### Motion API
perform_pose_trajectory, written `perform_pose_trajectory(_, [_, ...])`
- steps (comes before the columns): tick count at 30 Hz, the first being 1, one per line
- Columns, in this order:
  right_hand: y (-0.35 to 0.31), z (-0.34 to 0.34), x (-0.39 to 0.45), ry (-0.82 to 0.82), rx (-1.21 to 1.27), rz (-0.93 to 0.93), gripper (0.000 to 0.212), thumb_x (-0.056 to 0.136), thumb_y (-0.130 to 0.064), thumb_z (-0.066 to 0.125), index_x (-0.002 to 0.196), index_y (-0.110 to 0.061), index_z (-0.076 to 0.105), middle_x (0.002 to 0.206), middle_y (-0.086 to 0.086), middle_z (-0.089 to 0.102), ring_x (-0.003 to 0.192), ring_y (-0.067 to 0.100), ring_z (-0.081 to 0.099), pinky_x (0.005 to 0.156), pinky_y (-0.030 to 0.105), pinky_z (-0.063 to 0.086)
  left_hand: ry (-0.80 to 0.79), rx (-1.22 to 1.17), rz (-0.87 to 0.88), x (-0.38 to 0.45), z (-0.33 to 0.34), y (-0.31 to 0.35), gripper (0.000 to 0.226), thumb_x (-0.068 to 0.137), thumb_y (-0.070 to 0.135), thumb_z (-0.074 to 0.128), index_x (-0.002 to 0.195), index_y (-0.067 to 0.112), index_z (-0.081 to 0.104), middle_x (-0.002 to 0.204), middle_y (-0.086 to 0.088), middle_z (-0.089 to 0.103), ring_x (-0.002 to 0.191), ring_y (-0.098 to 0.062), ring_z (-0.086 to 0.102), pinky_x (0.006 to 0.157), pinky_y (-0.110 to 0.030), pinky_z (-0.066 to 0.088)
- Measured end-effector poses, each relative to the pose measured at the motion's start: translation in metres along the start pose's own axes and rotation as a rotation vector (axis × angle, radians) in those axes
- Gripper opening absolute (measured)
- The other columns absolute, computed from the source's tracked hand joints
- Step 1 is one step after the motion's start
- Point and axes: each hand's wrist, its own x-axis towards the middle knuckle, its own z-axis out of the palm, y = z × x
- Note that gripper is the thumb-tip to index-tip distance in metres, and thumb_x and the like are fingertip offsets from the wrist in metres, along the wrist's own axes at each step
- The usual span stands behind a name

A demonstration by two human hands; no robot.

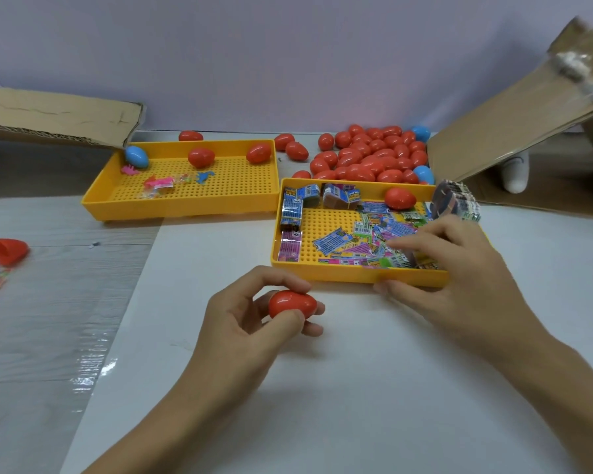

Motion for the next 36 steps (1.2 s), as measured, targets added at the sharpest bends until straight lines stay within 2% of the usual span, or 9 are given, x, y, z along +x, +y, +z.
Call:
perform_pose_trajectory(2, [-0.003, 0.003, -0.001, 0.009, 0.014, -0.050, 0.054, 0.071, -0.046, 0.079, 0.120, -0.026, 0.068, 0.104, -0.002, 0.054, 0.093, 0.019, 0.047, 0.083, 0.031, 0.040, 0.001, 0.023, -0.001, 0.001, -0.001, 0.000, 0.026, 0.061, 0.030, 0.064, 0.084, 0.021, 0.072, 0.086, -0.013, 0.074, 0.072, -0.026, 0.072, 0.070, -0.027, 0.057])
perform_pose_trajectory(5, [-0.009, 0.009, 0.000, 0.034, 0.014, -0.098, 0.029, 0.079, -0.040, 0.072, 0.103, -0.025, 0.078, 0.099, -0.003, 0.064, 0.087, 0.016, 0.045, 0.077, 0.044, 0.042, -0.002, 0.039, 0.000, 0.001, 0.000, -0.002, 0.026, 0.061, 0.029, 0.063, 0.083, 0.019, 0.072, 0.086, -0.013, 0.073, 0.070, -0.026, 0.071, 0.070, -0.031, 0.058])
perform_pose_trajectory(10, [-0.023, 0.001, -0.002, 0.197, 0.403, 0.006, 0.012, 0.083, -0.031, 0.074, 0.078, -0.021, 0.074, 0.084, -0.001, 0.065, 0.078, 0.015, 0.054, 0.065, 0.018, 0.038, -0.029, 0.041, -0.014, 0.000, -0.001, -0.001, 0.027, 0.061, 0.031, 0.064, 0.084, 0.020, 0.074, 0.086, -0.011, 0.072, 0.069, -0.024, 0.070, 0.068, -0.028, 0.056])
perform_pose_trajectory(14, [-0.043, -0.005, -0.011, 0.030, 0.765, 0.017, 0.019, 0.083, -0.034, 0.072, 0.067, -0.024, 0.069, 0.074, 0.003, 0.062, 0.063, 0.032, 0.053, 0.054, 0.043, 0.038, -0.053, 0.022, -0.024, -0.001, 0.002, 0.000, 0.025, 0.063, 0.031, 0.072, 0.083, 0.017, 0.075, 0.079, -0.006, 0.068, 0.061, -0.019, 0.064, 0.061, -0.026, 0.053])
perform_pose_trajectory(18, [-0.057, 0.001, -0.018, -0.222, 0.874, 0.125, 0.022, 0.072, -0.045, 0.076, 0.068, -0.023, 0.074, 0.073, 0.002, 0.063, 0.064, 0.037, 0.053, 0.051, 0.042, 0.038, -0.113, 0.004, 0.004, -0.003, 0.004, 0.003, 0.022, 0.070, 0.031, 0.072, 0.086, 0.017, 0.077, 0.078, -0.002, 0.068, 0.064, -0.013, 0.058, 0.060, -0.021, 0.049])
perform_pose_trajectory(21, [-0.058, 0.003, -0.022, -0.358, 0.876, 0.186, 0.025, 0.068, -0.052, 0.076, 0.064, -0.028, 0.075, 0.069, -0.004, 0.060, 0.056, 0.019, 0.046, 0.050, 0.030, 0.034, -0.156, 0.068, 0.067, -0.005, 0.007, 0.006, 0.015, 0.076, 0.033, 0.072, 0.083, 0.020, 0.077, 0.084, 0.004, 0.069, 0.069, -0.008, 0.060, 0.065, -0.019, 0.047])
perform_pose_trajectory(25, [-0.059, 0.003, -0.023, -0.404, 0.824, 0.200, 0.027, 0.066, -0.054, 0.076, 0.065, -0.027, 0.075, 0.070, -0.005, 0.062, 0.054, 0.008, 0.043, 0.052, 0.022, 0.034, -0.142, 0.093, 0.079, -0.005, 0.008, 0.005, 0.019, 0.076, 0.033, 0.072, 0.077, 0.014, 0.076, 0.075, 0.006, 0.064, 0.066, -0.009, 0.057, 0.064, -0.019, 0.046])
perform_pose_trajectory(31, [-0.057, 0.003, -0.019, -0.365, 0.931, 0.226, 0.032, 0.068, -0.054, 0.075, 0.073, -0.022, 0.077, 0.073, 0.000, 0.062, 0.065, 0.037, 0.047, 0.056, 0.044, 0.035, -0.101, 0.006, 0.021, -0.003, 0.006, 0.002, 0.024, 0.074, 0.035, 0.072, 0.075, 0.011, 0.073, 0.077, -0.004, 0.063, 0.061, -0.019, 0.051, 0.058, -0.023, 0.044])
perform_pose_trajectory(36, [-0.056, 0.001, -0.018, -0.339, 0.997, 0.256, 0.022, 0.070, -0.046, 0.075, 0.074, -0.024, 0.078, 0.081, -0.008, 0.065, 0.061, 0.011, 0.053, 0.052, 0.018, 0.037, -0.079, -0.135, -0.021, -0.002, 0.005, 0.003, 0.020, 0.071, 0.031, 0.074, 0.074, 0.011, 0.074, 0.076, -0.010, 0.063, 0.063, -0.018, 0.051, 0.056, -0.023, 0.044])
